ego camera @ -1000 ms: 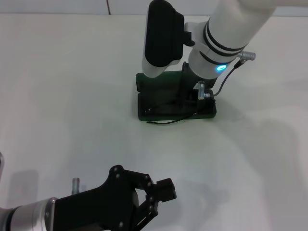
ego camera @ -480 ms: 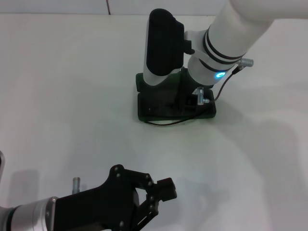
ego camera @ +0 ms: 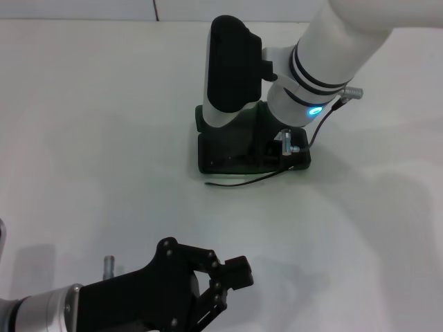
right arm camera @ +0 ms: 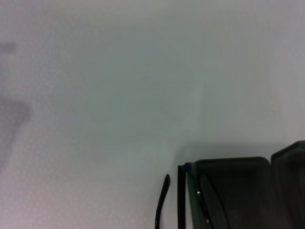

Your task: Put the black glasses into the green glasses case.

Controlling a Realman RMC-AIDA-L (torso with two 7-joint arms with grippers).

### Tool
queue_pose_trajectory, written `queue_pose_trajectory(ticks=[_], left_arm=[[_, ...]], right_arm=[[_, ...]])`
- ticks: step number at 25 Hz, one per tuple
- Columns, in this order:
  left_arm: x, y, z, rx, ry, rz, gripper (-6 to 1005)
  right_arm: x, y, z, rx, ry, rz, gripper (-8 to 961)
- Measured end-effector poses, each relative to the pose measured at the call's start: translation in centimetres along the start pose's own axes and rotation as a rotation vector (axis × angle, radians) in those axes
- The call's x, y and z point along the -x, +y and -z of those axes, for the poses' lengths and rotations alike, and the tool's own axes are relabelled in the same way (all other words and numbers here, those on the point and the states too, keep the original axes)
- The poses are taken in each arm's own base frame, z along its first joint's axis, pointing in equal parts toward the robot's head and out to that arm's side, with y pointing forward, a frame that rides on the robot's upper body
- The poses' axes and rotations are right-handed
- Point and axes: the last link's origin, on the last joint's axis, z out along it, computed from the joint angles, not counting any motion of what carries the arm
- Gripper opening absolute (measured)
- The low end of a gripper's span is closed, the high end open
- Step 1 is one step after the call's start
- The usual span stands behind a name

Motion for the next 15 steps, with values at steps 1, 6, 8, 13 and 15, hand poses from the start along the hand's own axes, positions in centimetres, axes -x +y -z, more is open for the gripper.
queue_pose_trajectory(ticks=[1,6,8,13,15], left_arm=[[0.0,0.0,0.0,0.000,0.000,0.000,77],[0.0,0.1,0.1,-0.004,0.002,0.000,78],[0.0,0.1,0.1,-0.004,0.004,0.000,78],[-0.1,0.0,0.0,0.001,0.006,-0.002,78],[-0.1,0.0,0.0,0.001,0.006,-0.003,78]], right_arm=[[0.0,0.1,0.0,0.005,0.002,0.000,81],[0.6,0.4,0.4,0.017,-0.010,0.006,76],[0.8,0.4,0.8,0.014,-0.014,0.004,74],[0.5,0.1,1.9,-0.038,0.002,0.004,63],[0.3,0.0,2.2,-0.046,0.007,-0.005,60]])
